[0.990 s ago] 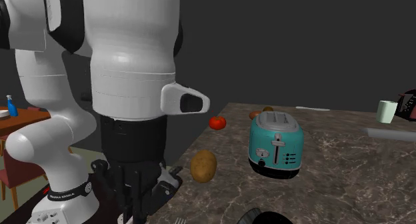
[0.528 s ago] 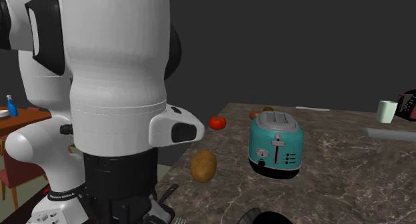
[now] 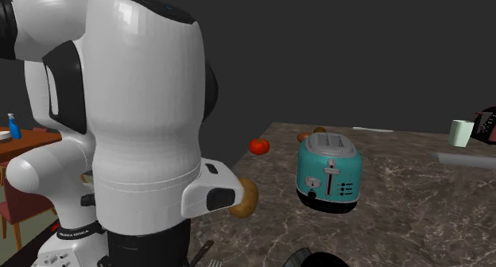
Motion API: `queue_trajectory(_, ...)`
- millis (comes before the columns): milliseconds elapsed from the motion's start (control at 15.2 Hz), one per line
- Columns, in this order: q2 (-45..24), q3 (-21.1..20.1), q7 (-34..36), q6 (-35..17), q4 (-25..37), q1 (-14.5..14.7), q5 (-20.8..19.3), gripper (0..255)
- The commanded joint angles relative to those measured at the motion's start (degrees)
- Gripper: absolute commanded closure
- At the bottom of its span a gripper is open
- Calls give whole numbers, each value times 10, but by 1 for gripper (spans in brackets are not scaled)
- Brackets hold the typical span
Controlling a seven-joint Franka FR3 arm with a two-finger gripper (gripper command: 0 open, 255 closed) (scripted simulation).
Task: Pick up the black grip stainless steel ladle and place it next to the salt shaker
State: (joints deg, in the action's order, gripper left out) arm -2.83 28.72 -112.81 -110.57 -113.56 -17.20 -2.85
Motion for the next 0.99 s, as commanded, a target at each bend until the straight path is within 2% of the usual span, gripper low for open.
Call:
queue_trajectory(0, -6, 0, -1, -17, -12, -1, 3, 255)
queue_trajectory(924, -58, -2, -15, -120, -68, -7, 29, 255)
